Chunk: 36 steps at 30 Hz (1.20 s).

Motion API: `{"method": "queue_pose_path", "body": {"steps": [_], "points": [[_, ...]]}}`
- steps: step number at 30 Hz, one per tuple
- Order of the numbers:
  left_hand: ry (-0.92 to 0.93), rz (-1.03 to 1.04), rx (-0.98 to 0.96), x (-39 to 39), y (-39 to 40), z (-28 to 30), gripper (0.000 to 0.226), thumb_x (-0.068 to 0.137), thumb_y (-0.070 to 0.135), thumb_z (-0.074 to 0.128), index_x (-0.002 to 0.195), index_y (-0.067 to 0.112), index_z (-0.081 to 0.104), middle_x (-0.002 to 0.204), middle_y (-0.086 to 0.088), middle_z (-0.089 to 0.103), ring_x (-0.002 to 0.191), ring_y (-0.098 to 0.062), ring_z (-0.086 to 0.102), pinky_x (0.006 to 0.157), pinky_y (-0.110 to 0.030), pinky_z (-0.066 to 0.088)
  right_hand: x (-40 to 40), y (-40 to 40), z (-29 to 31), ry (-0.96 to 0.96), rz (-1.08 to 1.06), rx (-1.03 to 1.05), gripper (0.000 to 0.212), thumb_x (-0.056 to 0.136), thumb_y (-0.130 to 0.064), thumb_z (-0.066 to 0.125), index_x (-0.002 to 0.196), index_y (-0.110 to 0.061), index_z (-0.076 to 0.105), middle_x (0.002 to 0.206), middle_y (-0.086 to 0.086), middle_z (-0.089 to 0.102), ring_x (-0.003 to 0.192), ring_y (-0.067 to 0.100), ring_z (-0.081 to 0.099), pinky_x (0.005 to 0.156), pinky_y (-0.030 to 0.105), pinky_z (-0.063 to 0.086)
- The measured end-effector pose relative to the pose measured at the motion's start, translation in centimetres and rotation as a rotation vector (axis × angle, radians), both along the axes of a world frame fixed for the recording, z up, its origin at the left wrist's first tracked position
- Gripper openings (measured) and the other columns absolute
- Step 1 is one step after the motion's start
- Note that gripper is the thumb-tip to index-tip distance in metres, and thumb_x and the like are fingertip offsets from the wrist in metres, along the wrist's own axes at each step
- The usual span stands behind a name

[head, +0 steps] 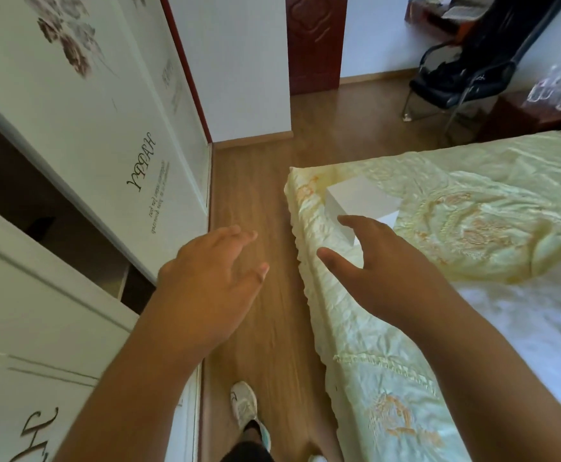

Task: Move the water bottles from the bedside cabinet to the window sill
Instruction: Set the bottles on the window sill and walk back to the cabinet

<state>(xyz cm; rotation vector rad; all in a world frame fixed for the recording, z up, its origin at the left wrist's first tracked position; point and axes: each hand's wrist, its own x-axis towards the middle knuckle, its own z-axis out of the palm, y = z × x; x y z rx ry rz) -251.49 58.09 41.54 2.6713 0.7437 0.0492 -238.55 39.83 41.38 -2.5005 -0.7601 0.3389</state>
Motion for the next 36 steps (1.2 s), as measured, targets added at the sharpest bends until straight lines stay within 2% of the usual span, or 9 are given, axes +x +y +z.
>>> {"method": "queue_pose_path", "body": {"steps": [7, 10, 18, 21, 25, 30, 36], "points": [[-0.035, -0.111, -0.045, 5.2, 6.0, -0.8, 0.057, 0.095, 0.065, 0.041, 0.148, 0.047, 0.034, 0.158, 0.021, 0.030, 0.146, -0.008, 0.028, 0.117, -0.047, 0.031, 3.0, 5.1, 0.2, -0.042, -0.074, -0.054, 0.070, 0.093, -0.070, 0.043, 0.152, -0.035, 0.030, 0.158, -0.011, 0.038, 0.131, 0.017, 0.053, 0.107, 0.046, 0.044], [-0.050, -0.144, -0.058, 7.6, 9.8, -0.2, 0.057, 0.094, 0.065, 0.042, 0.148, 0.047, 0.034, 0.158, 0.022, 0.030, 0.146, -0.008, 0.027, 0.117, -0.049, 0.031, 4.9, 9.0, 1.0, -0.063, -0.098, -0.060, 0.070, 0.093, -0.071, 0.042, 0.152, -0.036, 0.030, 0.158, -0.011, 0.037, 0.127, 0.016, 0.056, 0.106, 0.044, 0.046], [-0.083, -0.174, -0.039, 12.1, 21.1, 1.1, 0.056, 0.096, 0.063, 0.041, 0.149, 0.047, 0.032, 0.159, 0.022, 0.028, 0.147, -0.007, 0.025, 0.117, -0.047, 0.025, 9.0, 21.4, 2.7, -0.104, -0.130, -0.057, 0.070, 0.092, -0.071, 0.045, 0.152, -0.037, 0.031, 0.159, -0.014, 0.036, 0.138, 0.015, 0.047, 0.111, 0.043, 0.041], [-0.102, -0.174, -0.047, 13.4, 24.7, 0.7, 0.056, 0.096, 0.062, 0.042, 0.148, 0.046, 0.034, 0.158, 0.021, 0.030, 0.146, -0.007, 0.028, 0.116, -0.048, 0.028, 9.7, 24.3, 2.1, -0.090, -0.150, -0.066, 0.071, 0.091, -0.072, 0.044, 0.151, -0.038, 0.031, 0.160, -0.015, 0.035, 0.139, 0.014, 0.046, 0.113, 0.045, 0.041], [-0.085, -0.163, -0.079, 14.0, 28.1, -0.6, 0.054, 0.095, 0.064, 0.042, 0.147, 0.047, 0.035, 0.157, 0.021, 0.032, 0.145, -0.008, 0.031, 0.116, -0.050, 0.031, 10.4, 26.9, 0.9, -0.058, -0.138, -0.110, 0.072, 0.091, -0.072, 0.043, 0.152, -0.038, 0.029, 0.160, -0.014, 0.033, 0.142, 0.014, 0.043, 0.115, 0.047, 0.039], [-0.045, -0.091, -0.099, 15.4, 31.5, -1.2, 0.056, 0.095, 0.061, 0.043, 0.147, 0.042, 0.038, 0.156, 0.018, 0.035, 0.143, -0.011, 0.034, 0.115, -0.045, 0.033, 13.2, 30.5, 0.8, -0.046, -0.110, -0.103, 0.071, 0.090, -0.071, 0.043, 0.152, -0.038, 0.031, 0.160, -0.014, 0.035, 0.142, 0.015, 0.043, 0.116, 0.047, 0.038], [-0.003, 0.038, -0.054, 18.1, 34.1, -1.2, 0.057, 0.094, 0.061, 0.044, 0.148, 0.043, 0.037, 0.157, 0.016, 0.035, 0.145, -0.013, 0.031, 0.115, -0.045, 0.029, 18.4, 34.4, -0.2, -0.035, 0.001, -0.075, 0.068, 0.092, -0.069, 0.047, 0.151, -0.036, 0.034, 0.159, -0.012, 0.038, 0.138, 0.017, 0.047, 0.111, 0.041, 0.040]]}}
